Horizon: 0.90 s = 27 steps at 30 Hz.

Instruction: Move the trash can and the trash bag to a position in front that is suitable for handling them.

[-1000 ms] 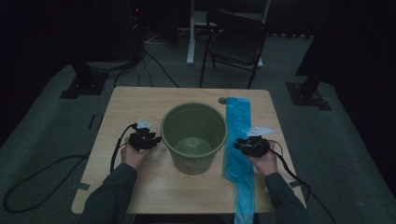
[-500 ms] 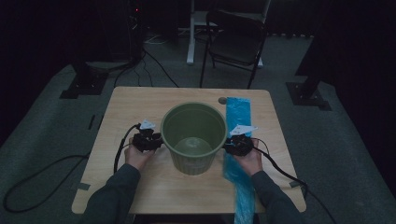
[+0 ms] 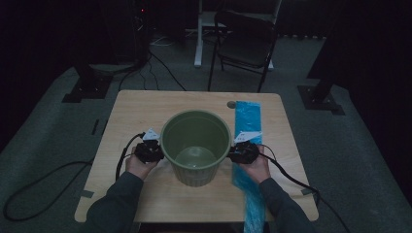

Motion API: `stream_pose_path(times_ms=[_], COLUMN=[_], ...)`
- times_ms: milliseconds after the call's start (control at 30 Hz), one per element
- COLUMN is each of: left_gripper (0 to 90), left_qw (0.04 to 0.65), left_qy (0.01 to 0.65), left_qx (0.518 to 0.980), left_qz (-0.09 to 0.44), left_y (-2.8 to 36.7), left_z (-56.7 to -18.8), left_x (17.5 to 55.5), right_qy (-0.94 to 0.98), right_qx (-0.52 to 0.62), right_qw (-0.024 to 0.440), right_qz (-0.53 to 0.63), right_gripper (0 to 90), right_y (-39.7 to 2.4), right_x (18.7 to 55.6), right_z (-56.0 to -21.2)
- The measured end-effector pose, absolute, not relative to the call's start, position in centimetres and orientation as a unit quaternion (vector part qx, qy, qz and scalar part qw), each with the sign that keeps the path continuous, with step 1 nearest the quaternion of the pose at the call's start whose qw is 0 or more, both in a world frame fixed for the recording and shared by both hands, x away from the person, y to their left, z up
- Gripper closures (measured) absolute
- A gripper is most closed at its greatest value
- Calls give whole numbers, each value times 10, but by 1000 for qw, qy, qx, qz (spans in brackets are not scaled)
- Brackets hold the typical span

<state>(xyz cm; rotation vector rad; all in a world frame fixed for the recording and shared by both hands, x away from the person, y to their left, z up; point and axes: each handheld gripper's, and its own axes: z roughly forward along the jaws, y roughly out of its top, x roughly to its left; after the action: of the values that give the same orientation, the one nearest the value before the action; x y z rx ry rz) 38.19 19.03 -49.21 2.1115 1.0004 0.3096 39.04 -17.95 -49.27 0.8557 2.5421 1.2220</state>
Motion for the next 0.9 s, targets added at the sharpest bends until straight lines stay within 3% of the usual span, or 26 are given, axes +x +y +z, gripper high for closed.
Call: stream_pose_path(times_ms=[133, 167, 267, 333, 400, 567, 700, 833, 867, 900], left_gripper=[643, 636, 635, 635, 635, 635, 635, 635, 634, 634], left_qw=[373, 362, 360, 360, 362, 360, 360, 360, 360, 360], left_qy=[400, 404, 406, 413, 417, 416, 415, 409, 409, 409], left_qx=[828, 830, 830, 826, 823, 825, 825, 828, 828, 828], left_qz=[125, 128, 127, 129, 130, 132, 132, 133, 132, 132], left_y=[191, 191, 192, 194, 196, 196, 196, 196, 195, 195], left_z=[-494, -497, -498, -500, -500, -501, -501, -501, -502, -502], left_x=[384, 386, 387, 389, 391, 391, 391, 390, 390, 390], right_qy=[857, 853, 848, 848, 830, 823, 819, 814, 822, 822], right_qx=[302, 341, 372, 372, 437, 465, 478, 490, 478, 478], right_qw=[109, 137, 167, 167, 176, 176, 163, 157, 153, 153], right_qz=[403, 371, 339, 339, 298, 273, 272, 268, 271, 271], right_gripper=[623, 560, 552, 549, 490, 475, 472, 560, 653, 653], right_y=[-180, -184, -189, -189, -204, -207, -207, -208, -208, -208], right_x=[393, 401, 409, 409, 437, 454, 459, 463, 462, 462], right_z=[-492, -495, -498, -498, -508, -518, -522, -528, -527, -527])
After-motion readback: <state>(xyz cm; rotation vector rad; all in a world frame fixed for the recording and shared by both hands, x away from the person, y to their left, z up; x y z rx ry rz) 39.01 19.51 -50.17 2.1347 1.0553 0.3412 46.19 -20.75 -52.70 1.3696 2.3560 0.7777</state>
